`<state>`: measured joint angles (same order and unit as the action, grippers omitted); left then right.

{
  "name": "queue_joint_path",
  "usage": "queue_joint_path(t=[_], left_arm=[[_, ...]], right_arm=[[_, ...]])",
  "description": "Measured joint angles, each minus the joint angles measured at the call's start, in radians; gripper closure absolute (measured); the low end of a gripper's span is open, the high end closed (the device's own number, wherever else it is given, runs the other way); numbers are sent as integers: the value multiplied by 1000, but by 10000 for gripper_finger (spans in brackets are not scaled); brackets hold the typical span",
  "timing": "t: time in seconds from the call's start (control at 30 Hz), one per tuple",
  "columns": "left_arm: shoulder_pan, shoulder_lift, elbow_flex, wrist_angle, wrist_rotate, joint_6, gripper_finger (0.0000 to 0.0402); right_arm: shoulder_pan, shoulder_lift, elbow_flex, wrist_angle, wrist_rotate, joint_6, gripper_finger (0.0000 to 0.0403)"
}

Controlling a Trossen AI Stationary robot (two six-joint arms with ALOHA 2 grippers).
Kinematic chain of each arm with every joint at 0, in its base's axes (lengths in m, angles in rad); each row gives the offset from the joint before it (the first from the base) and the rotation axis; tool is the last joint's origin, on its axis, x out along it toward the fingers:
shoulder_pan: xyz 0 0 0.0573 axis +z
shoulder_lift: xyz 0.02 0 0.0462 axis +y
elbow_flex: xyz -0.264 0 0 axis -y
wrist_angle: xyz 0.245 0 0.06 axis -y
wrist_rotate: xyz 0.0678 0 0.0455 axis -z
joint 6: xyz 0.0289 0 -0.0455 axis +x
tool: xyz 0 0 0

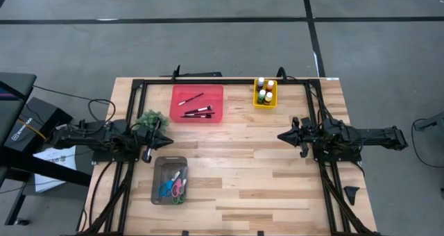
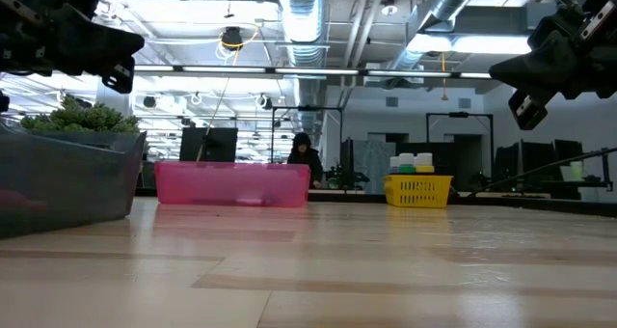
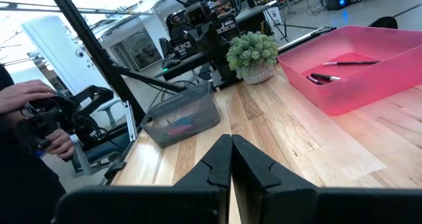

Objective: Pick & Place Paint Supplies
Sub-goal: Return to Home Position

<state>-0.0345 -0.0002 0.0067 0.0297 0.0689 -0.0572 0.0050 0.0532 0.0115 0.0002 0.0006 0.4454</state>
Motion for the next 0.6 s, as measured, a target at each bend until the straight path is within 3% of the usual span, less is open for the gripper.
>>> queue_joint_path(t=[0.6], left_arm=[[0, 3, -1, 93, 8, 16, 401]], right_arm=[[0, 0, 0, 0, 0, 0, 397]])
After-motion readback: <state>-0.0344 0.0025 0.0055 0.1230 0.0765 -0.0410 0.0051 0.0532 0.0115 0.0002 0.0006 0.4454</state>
